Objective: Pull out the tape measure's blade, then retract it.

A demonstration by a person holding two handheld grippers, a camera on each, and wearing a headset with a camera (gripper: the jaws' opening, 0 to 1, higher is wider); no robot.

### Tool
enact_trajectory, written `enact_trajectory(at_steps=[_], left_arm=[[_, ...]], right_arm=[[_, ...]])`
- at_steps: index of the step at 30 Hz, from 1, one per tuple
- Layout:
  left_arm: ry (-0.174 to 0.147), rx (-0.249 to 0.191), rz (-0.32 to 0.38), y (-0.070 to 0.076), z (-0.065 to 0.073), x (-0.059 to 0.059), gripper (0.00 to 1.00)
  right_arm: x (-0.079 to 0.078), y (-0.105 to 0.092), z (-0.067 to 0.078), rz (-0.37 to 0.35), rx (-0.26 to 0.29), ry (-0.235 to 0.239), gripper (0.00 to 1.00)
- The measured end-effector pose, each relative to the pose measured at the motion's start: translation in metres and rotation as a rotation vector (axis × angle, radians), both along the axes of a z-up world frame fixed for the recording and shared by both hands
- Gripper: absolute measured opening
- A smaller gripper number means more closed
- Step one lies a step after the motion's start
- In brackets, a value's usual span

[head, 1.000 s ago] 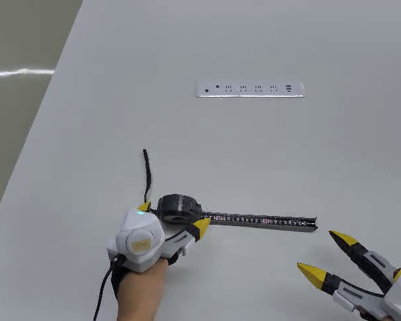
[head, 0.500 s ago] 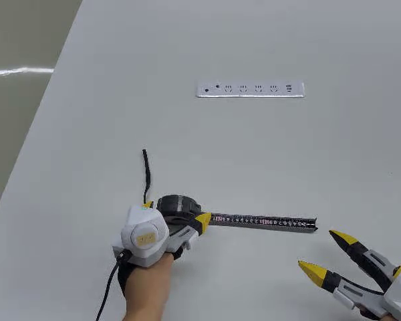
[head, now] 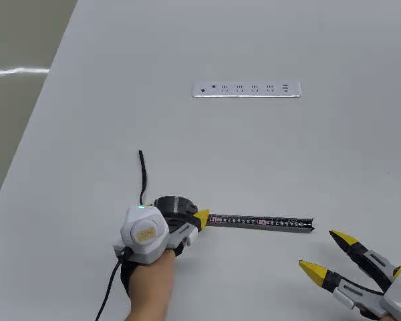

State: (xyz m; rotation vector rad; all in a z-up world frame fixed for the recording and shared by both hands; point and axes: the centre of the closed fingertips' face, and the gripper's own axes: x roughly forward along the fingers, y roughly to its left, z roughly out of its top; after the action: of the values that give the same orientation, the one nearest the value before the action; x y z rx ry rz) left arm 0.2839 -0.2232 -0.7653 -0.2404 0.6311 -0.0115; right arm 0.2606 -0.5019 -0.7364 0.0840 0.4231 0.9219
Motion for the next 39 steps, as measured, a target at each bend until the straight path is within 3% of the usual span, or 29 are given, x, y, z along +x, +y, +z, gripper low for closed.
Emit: enact_trajectory(at_steps=[9,17,19,30,39], left_arm=[[0.015,0.019,0.010,-0.001,-0.002,0.002,0.77],[0.051,0.028,0.041,0.002,-0.008,0.001,0.74],[0.048,0.013,0.057,0.003,-0.008,0.003,0.74],[0.065,0.028,0.076,0.005,-0.011,0.004,0.73],[0.078,0.074,0.063,0.005,-0.013,0.003,0.74]], right_arm=[[0.000,-0.001,-0.003,-0.003,0.005,0.006,0.60],[-0.001,-0.001,-0.005,-0.002,0.004,0.011,0.59],[-0.001,-0.001,-0.005,-0.003,0.005,0.013,0.59],[-0.001,0.001,-0.007,0.000,0.004,0.021,0.58],[-0.001,0.002,-0.009,0.010,-0.002,0.020,0.56]])
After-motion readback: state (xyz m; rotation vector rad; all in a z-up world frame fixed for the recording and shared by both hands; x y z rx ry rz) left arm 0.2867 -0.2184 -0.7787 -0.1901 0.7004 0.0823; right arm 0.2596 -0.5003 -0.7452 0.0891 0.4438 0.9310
